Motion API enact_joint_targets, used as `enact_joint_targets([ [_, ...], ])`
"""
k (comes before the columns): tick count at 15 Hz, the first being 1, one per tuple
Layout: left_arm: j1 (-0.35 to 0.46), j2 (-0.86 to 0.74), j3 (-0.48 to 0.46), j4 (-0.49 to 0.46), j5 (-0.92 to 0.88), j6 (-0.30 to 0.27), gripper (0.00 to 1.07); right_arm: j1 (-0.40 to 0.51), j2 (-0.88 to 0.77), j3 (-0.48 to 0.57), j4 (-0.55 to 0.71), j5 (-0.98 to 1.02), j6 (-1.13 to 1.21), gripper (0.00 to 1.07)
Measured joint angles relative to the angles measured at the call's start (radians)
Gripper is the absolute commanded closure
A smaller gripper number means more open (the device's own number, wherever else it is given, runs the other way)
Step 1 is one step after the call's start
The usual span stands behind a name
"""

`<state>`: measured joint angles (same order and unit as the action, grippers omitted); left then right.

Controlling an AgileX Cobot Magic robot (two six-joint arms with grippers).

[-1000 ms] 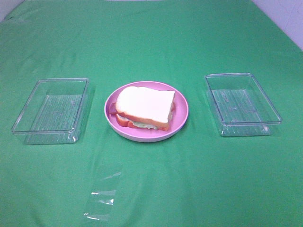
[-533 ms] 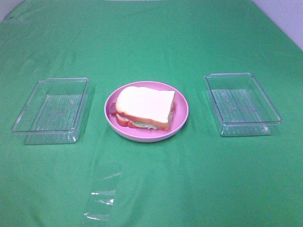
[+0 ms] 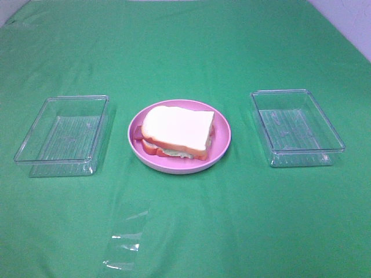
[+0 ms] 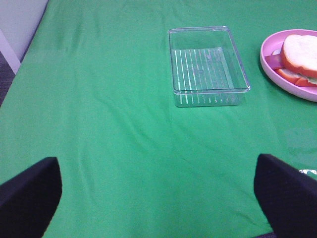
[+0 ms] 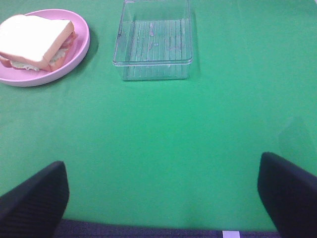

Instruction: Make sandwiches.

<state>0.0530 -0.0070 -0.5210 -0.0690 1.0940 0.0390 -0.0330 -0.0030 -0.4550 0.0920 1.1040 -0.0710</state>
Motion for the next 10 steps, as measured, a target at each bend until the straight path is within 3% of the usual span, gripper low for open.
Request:
enact_joint_targets([
  [10, 0.0, 0.0, 0.0, 0.0, 0.0, -0.001, 0.09, 0.0, 0.0, 0.0, 0.0, 0.0, 0.0, 0.09],
])
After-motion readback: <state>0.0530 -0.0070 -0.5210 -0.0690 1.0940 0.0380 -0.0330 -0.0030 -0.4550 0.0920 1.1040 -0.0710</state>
